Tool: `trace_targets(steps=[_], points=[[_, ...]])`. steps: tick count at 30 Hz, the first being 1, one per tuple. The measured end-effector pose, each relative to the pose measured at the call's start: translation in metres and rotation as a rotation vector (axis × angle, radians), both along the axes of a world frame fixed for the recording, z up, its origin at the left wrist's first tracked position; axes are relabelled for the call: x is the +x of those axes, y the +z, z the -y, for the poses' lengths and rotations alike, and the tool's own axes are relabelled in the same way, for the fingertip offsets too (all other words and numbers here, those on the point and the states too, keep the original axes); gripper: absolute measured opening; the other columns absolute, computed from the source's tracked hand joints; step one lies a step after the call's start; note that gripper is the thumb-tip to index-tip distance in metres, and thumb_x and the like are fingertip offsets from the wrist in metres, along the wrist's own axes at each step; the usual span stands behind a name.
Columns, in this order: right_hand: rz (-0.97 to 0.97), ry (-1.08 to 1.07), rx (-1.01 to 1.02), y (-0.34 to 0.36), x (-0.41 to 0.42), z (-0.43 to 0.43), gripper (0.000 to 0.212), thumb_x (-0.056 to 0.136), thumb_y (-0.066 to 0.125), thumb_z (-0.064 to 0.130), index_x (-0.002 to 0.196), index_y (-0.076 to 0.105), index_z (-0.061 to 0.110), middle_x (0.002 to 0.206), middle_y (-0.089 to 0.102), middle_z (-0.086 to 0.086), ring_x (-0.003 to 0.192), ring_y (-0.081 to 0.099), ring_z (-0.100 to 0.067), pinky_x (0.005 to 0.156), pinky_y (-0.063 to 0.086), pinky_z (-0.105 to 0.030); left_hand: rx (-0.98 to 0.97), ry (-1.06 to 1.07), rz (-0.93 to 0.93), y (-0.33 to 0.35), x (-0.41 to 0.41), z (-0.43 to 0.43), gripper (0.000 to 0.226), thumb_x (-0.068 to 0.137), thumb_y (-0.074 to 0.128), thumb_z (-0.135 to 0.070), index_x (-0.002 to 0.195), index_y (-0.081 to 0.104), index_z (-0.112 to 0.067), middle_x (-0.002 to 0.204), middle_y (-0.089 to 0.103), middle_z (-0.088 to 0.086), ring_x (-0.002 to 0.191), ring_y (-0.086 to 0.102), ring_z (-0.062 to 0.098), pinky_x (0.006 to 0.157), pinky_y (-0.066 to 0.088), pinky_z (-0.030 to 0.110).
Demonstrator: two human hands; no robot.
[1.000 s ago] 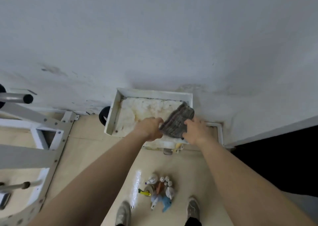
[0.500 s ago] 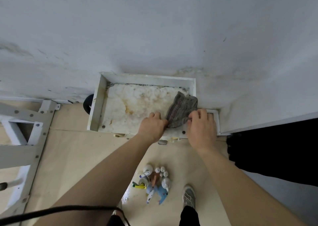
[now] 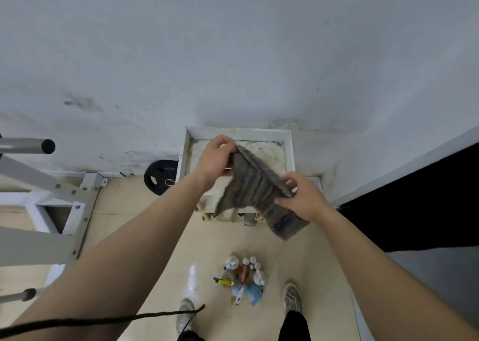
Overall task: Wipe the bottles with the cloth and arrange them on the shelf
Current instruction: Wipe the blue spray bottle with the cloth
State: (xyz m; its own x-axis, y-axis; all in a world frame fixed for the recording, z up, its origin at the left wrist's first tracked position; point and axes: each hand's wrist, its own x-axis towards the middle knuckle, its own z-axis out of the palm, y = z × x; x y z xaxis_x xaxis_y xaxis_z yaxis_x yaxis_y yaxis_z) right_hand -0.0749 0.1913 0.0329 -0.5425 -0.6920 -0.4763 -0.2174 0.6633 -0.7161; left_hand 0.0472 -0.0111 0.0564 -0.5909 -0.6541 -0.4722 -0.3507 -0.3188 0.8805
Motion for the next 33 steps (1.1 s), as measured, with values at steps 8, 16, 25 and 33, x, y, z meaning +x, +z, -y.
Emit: trace_targets(steps=[8,16,25,33], points=[[0.085,-0.192,-0.052,-0.019,0.046,-0.045,0.018,0.102,0.057,0.006,0.094,0.067,0.018,0.079,0.067,0.004,0.066,0.059,-0.007,0.050,0.042,-0.009,-0.080,0.059,0.094,0.012,0.066,-0.009,0.014,0.101,0.054,-0.018,0.098,0.067,-0.015,0.093,0.068,0.008,0.087,0.066,0.027,0.080,0.058,0.047],[0.220,-0.328,0.003,-0.056,0.054,-0.059,0.031,0.102,0.056,0.036,0.088,0.076,0.017,0.089,0.076,-0.004,0.089,0.071,-0.024,0.073,0.052,-0.030,-0.163,0.210,0.437,-0.041,0.109,-0.054,0.030,0.094,0.056,-0.037,0.087,0.065,-0.009,0.087,0.066,0.010,0.083,0.064,0.031,0.079,0.059,0.050],[0.234,-0.455,0.095,-0.216,0.077,-0.070,0.026,0.102,0.061,0.022,0.122,0.071,0.009,0.121,0.070,-0.009,0.116,0.063,-0.027,0.108,0.048,-0.043,0.141,0.157,0.362,-0.189,0.115,-0.080,0.027,0.100,0.058,-0.033,0.109,0.067,-0.009,0.094,0.068,0.012,0.075,0.068,0.029,0.054,0.057,0.034],[0.335,-0.501,0.015,-0.381,0.075,-0.056,0.008,0.093,0.073,0.021,0.086,0.077,0.019,0.090,0.077,-0.002,0.092,0.072,-0.022,0.084,0.056,-0.031,0.161,-0.132,0.440,-0.353,0.096,-0.086,0.020,0.101,0.055,-0.032,0.104,0.065,-0.015,0.096,0.068,0.013,0.083,0.070,0.037,0.078,0.062,0.051]])
